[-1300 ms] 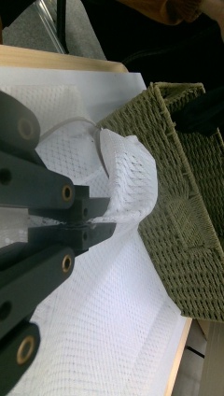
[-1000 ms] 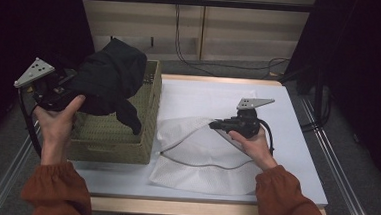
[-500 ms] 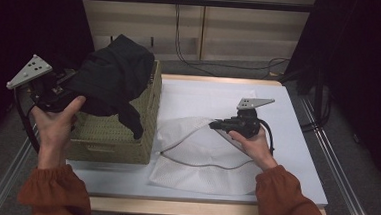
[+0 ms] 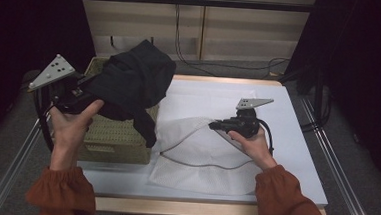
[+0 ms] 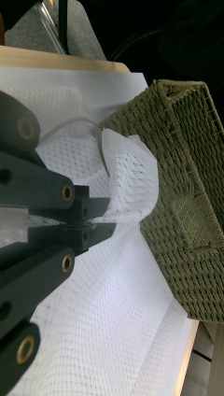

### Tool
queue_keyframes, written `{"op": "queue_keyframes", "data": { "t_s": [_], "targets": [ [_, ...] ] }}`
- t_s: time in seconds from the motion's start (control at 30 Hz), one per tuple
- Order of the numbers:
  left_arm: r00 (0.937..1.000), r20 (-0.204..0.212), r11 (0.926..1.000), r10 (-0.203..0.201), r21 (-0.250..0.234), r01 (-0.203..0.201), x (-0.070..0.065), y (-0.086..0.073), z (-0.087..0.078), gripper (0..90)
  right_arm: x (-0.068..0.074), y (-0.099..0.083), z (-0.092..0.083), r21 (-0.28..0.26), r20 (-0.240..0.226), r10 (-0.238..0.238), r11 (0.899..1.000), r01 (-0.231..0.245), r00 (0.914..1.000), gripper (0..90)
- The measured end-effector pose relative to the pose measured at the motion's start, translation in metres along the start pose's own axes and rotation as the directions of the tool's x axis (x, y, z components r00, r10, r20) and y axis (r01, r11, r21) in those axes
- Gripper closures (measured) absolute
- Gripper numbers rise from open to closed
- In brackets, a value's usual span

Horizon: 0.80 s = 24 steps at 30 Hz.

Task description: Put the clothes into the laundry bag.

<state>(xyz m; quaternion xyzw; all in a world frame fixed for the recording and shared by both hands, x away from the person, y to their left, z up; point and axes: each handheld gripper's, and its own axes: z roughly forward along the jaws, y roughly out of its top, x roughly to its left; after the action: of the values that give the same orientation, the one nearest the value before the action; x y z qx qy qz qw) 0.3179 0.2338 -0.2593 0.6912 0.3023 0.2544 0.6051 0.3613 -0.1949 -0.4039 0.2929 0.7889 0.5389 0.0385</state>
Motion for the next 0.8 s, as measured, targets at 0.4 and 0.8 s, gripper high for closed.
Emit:
{"op": "queue_keyframes", "data": {
  "t_s": [0.4, 0.8],
  "targets": [
    [0.9964, 0.084, 0.9997, 0.008, 0.024, -0.010, -0.024, -0.005, 0.018, 63.1, 0.000, -0.001, 0.000, 0.001, 0.000, 0.002, 1.000, -0.002, 1.0000, 88.8],
    [0.9911, 0.133, 0.9985, 0.007, 0.052, -0.014, -0.035, -0.016, 0.031, 63.0, -0.001, -0.001, 0.002, 0.007, 0.000, 0.007, 1.000, -0.007, 1.0000, 88.8]
  ]
}}
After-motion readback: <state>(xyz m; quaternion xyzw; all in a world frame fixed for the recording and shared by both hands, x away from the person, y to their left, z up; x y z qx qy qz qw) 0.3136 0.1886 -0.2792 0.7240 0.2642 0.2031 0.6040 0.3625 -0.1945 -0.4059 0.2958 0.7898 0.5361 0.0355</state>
